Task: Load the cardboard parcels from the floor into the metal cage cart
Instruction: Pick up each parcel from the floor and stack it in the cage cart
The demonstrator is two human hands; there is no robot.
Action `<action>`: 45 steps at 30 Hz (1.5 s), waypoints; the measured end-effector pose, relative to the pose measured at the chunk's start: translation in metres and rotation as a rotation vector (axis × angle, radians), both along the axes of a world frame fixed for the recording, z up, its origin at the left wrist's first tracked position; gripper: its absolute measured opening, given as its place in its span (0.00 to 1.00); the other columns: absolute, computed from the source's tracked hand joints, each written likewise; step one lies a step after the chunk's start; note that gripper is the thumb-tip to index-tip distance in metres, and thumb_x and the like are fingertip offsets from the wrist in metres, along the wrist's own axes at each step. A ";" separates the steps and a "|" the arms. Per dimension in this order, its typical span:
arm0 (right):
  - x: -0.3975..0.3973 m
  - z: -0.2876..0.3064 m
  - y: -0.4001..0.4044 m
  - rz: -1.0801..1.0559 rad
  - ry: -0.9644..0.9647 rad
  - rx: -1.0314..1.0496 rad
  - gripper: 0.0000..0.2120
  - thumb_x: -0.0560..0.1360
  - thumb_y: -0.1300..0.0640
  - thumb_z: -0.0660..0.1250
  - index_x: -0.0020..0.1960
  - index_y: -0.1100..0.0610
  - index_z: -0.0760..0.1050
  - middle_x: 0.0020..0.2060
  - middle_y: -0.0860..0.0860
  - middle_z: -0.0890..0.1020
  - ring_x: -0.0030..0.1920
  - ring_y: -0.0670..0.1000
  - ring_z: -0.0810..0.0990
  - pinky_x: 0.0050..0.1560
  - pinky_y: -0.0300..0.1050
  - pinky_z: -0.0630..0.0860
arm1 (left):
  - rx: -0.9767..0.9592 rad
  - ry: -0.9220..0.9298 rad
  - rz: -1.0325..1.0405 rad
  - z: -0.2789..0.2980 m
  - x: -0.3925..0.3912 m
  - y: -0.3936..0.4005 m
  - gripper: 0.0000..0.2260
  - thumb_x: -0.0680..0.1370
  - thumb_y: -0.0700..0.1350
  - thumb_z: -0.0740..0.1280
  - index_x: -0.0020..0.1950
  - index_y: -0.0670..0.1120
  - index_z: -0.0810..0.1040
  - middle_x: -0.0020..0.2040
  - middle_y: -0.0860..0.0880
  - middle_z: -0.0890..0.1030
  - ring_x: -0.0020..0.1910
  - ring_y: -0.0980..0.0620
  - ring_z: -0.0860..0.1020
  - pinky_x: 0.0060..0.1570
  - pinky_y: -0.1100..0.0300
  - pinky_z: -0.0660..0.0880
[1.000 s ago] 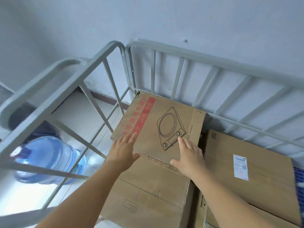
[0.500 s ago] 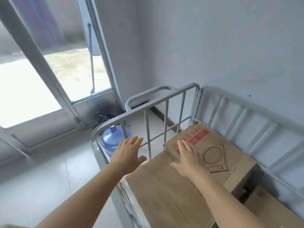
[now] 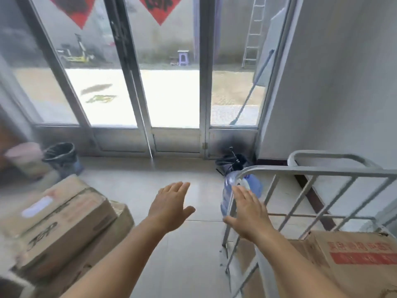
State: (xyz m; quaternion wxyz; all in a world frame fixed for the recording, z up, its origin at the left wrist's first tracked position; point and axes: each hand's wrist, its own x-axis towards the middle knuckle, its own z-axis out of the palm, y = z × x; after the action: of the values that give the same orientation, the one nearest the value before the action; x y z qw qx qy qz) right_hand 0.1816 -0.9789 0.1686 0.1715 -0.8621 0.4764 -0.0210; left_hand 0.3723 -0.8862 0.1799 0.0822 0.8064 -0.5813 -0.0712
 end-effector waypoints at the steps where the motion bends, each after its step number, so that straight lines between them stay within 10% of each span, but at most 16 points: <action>1: 0.022 -0.002 0.007 0.042 0.006 0.004 0.42 0.75 0.41 0.66 0.80 0.52 0.46 0.79 0.49 0.51 0.78 0.53 0.50 0.76 0.53 0.52 | 0.008 0.006 0.041 -0.004 0.017 0.014 0.32 0.79 0.58 0.62 0.78 0.49 0.54 0.77 0.51 0.59 0.76 0.50 0.57 0.74 0.56 0.54; 23: 0.421 -0.053 0.163 0.573 0.150 0.090 0.40 0.76 0.43 0.65 0.80 0.52 0.48 0.79 0.49 0.52 0.78 0.52 0.52 0.74 0.52 0.54 | 0.101 0.234 0.828 -0.077 0.332 0.303 0.32 0.79 0.57 0.62 0.79 0.48 0.54 0.78 0.50 0.59 0.76 0.49 0.58 0.74 0.51 0.56; 45: 0.744 -0.226 0.026 0.810 0.392 0.182 0.42 0.75 0.42 0.67 0.79 0.56 0.49 0.77 0.52 0.58 0.75 0.56 0.60 0.71 0.53 0.61 | 0.331 0.496 1.442 -0.231 0.559 0.252 0.33 0.79 0.55 0.61 0.80 0.49 0.49 0.77 0.47 0.60 0.73 0.44 0.64 0.69 0.50 0.64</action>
State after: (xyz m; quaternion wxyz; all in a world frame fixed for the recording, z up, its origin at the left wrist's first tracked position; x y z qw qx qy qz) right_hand 0.9259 -0.9534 -0.0573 0.1473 -0.9480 0.1243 0.2532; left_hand 0.9311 -0.6339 -0.0510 0.1143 0.9474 0.1400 -0.2641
